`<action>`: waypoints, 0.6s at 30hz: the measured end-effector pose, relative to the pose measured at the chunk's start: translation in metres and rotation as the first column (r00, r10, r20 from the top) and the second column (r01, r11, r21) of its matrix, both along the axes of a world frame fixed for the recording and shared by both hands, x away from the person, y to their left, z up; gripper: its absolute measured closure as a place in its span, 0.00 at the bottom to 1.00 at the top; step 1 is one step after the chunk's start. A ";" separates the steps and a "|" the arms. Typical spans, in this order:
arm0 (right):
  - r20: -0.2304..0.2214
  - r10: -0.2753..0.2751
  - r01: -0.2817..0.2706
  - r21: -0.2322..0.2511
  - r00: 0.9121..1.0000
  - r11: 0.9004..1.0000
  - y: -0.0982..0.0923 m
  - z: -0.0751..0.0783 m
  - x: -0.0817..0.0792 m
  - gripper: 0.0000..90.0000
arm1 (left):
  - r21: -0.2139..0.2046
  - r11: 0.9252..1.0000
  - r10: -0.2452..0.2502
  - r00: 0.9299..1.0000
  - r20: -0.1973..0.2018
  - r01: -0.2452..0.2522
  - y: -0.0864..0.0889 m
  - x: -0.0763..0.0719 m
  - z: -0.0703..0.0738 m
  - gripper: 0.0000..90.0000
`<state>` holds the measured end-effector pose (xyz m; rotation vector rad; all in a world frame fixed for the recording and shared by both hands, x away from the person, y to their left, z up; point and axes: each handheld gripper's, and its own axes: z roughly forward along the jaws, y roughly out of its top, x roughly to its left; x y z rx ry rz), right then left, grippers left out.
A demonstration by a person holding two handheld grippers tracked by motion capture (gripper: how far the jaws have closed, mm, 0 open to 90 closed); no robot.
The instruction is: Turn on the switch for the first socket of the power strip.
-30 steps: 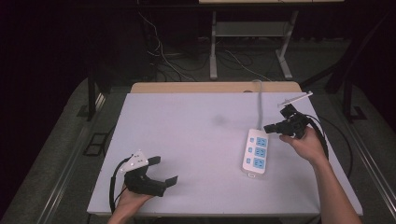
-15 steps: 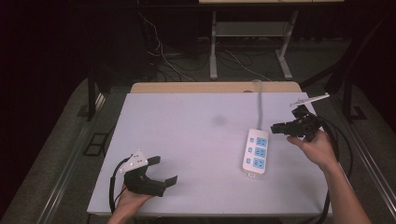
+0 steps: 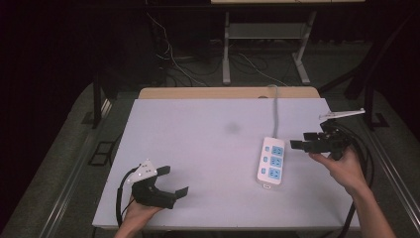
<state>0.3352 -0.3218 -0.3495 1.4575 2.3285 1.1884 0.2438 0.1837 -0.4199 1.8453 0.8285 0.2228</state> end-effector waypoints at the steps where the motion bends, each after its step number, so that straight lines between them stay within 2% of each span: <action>1: -0.002 -0.009 0.009 0.000 1.000 1.000 -0.001 0.000 -0.001 0.19 | 0.000 1.000 0.000 1.000 0.000 0.000 0.000 0.000 0.000 0.00; 3: -0.002 -0.016 0.016 0.009 1.000 1.000 -0.002 -0.002 -0.005 0.12 | 0.000 1.000 -0.001 1.000 0.001 0.001 0.000 0.000 0.000 0.00; 5: 0.002 -0.018 0.018 0.017 1.000 1.000 -0.003 -0.004 -0.008 0.11 | 0.001 1.000 -0.001 1.000 0.000 0.001 0.000 0.000 0.000 0.00; 7: -0.004 -0.014 0.014 0.027 1.000 1.000 -0.003 -0.007 -0.012 0.00 | 0.001 1.000 -0.001 1.000 -0.001 0.001 0.000 0.000 0.000 0.00; 18: 0.015 0.011 -0.012 0.076 1.000 0.997 -0.004 -0.019 -0.032 0.00 | 0.002 1.000 -0.002 1.000 -0.001 0.002 -0.001 0.000 0.000 0.00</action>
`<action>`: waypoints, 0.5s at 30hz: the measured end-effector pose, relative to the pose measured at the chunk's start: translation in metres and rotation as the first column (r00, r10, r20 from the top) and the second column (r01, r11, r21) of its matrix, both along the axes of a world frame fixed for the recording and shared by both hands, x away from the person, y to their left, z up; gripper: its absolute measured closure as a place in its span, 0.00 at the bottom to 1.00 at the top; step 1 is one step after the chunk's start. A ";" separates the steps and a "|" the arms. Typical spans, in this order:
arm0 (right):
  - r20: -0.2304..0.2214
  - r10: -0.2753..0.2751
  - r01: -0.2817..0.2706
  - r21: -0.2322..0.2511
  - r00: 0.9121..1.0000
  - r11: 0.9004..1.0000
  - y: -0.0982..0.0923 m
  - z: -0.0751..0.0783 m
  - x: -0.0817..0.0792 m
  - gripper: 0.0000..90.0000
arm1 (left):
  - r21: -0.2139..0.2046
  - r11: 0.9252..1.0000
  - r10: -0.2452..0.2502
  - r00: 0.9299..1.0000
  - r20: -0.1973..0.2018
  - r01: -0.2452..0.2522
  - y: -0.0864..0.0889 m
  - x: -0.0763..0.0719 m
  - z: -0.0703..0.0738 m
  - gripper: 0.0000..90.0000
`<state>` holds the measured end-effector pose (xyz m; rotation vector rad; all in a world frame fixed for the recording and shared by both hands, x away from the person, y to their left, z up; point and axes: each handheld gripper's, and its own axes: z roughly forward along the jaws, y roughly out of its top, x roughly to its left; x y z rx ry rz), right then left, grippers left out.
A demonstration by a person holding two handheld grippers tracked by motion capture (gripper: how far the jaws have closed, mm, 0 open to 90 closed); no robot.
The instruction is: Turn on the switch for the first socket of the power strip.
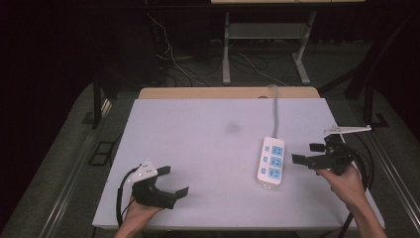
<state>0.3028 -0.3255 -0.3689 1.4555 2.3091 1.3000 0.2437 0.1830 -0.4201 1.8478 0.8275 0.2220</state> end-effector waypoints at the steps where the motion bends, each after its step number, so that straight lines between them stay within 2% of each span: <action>1: -0.004 0.000 0.000 0.003 1.000 1.000 0.000 -0.001 -0.002 0.00 | 0.001 1.000 -0.001 1.000 0.000 0.001 0.000 0.000 0.000 0.00; 15: 0.025 0.017 -0.018 0.039 1.000 0.999 0.000 -0.015 -0.023 0.00 | 0.004 1.000 -0.003 1.000 0.000 0.003 0.000 0.000 0.000 0.00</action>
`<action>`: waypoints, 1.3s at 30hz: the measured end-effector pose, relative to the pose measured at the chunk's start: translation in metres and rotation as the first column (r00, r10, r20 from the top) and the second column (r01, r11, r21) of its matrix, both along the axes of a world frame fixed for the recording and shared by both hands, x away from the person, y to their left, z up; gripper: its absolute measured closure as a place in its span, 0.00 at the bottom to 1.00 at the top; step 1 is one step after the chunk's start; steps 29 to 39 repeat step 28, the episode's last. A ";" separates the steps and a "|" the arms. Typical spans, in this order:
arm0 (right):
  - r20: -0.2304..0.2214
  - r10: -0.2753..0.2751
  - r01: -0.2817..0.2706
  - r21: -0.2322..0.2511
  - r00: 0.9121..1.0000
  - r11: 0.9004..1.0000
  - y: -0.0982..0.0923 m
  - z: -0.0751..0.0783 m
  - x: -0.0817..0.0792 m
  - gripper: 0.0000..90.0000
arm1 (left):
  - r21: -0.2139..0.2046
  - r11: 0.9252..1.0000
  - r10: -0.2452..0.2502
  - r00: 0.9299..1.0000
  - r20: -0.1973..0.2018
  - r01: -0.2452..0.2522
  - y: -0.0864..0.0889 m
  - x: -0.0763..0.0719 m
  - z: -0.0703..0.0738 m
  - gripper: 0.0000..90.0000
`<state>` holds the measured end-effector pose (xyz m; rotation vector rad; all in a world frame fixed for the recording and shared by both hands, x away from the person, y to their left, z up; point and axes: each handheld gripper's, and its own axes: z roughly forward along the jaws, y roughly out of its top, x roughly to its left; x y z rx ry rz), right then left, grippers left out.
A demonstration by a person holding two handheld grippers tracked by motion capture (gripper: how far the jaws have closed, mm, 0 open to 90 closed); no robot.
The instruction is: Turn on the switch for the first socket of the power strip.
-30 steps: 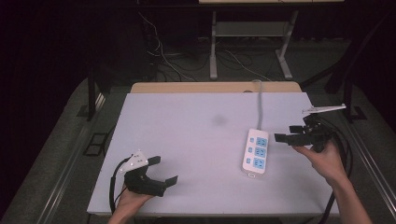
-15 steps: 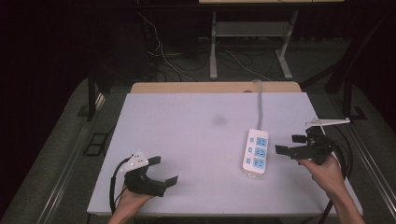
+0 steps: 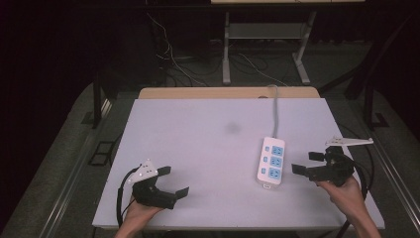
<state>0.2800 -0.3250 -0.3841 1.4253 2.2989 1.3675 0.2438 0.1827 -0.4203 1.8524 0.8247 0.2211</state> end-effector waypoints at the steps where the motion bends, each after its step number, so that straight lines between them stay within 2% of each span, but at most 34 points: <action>1: 0.003 0.002 -0.002 0.001 1.000 1.000 0.000 -0.001 -0.001 0.00 | -0.001 1.000 0.000 1.000 0.000 0.000 0.000 0.000 0.000 0.00; 7: 0.016 0.002 -0.002 0.013 1.000 1.000 0.001 -0.009 -0.010 0.00 | 0.002 1.000 0.001 1.000 -0.001 -0.001 0.000 0.000 0.000 0.00; 11: 0.038 0.001 -0.001 0.005 0.999 1.000 0.002 -0.017 -0.017 0.00 | 0.002 1.000 0.003 1.000 -0.001 -0.003 0.001 0.001 0.000 0.00; 26: 0.066 0.004 -0.002 -0.022 0.998 1.000 0.002 -0.042 -0.035 0.00 | 0.007 1.000 0.001 1.000 -0.006 -0.001 0.000 0.002 -0.001 0.00; 39: 0.068 0.007 -0.005 -0.027 0.998 1.000 0.002 -0.044 -0.036 0.00 | 0.005 1.000 0.003 1.000 -0.008 -0.003 0.000 0.002 -0.002 0.00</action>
